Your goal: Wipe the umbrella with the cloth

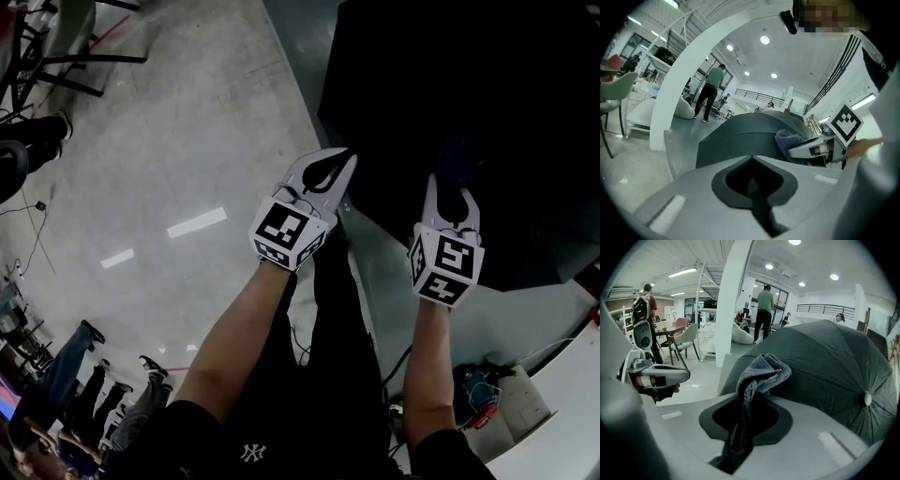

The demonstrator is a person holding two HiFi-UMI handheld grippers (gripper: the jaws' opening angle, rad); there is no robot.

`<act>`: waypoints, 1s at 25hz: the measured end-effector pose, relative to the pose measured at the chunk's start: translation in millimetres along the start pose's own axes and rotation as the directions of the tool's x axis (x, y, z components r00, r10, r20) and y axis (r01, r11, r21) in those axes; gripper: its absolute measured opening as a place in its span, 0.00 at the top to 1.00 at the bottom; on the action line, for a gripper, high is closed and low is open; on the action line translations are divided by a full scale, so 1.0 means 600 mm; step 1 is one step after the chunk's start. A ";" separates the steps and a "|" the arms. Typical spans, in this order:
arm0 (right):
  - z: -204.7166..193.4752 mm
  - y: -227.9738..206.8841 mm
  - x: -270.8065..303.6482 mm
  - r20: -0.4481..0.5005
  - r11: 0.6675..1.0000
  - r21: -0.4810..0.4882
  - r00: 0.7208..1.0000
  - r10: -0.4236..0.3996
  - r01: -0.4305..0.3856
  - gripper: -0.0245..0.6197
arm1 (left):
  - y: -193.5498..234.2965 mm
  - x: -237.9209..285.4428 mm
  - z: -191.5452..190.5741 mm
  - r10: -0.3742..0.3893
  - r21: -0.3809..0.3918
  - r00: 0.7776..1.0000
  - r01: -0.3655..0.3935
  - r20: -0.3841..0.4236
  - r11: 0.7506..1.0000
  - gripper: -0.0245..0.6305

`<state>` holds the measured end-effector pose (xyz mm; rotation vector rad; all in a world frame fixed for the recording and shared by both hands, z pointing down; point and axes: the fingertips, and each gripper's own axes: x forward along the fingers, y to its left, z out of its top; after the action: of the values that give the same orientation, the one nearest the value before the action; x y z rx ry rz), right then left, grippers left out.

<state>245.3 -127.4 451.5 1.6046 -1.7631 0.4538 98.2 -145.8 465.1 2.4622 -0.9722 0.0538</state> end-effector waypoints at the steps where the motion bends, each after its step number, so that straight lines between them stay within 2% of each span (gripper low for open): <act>1: 0.002 0.002 0.003 -0.002 1.000 0.004 1.000 0.007 -0.007 0.84 | 0.002 0.000 0.001 0.004 -0.001 1.000 -0.004 0.002 1.000 0.96; 6: 0.020 0.019 0.023 0.005 0.999 0.014 0.999 0.037 -0.037 0.84 | 0.021 -0.004 0.004 0.025 -0.008 1.000 -0.025 0.015 1.000 0.96; 18: 0.034 0.109 0.109 -0.003 0.989 0.038 0.989 0.145 -0.145 0.84 | 0.087 -0.034 -0.021 0.094 -0.034 0.995 -0.093 0.037 0.995 0.96; 25: 0.038 0.138 0.164 -0.020 0.986 0.062 0.987 0.159 -0.158 0.84 | 0.129 -0.052 -0.036 0.126 -0.049 0.991 -0.124 0.050 0.991 0.96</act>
<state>160.6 -199.8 520.0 1.4985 -1.8824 0.6049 27.3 -164.7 510.7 2.3699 -1.1375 0.0084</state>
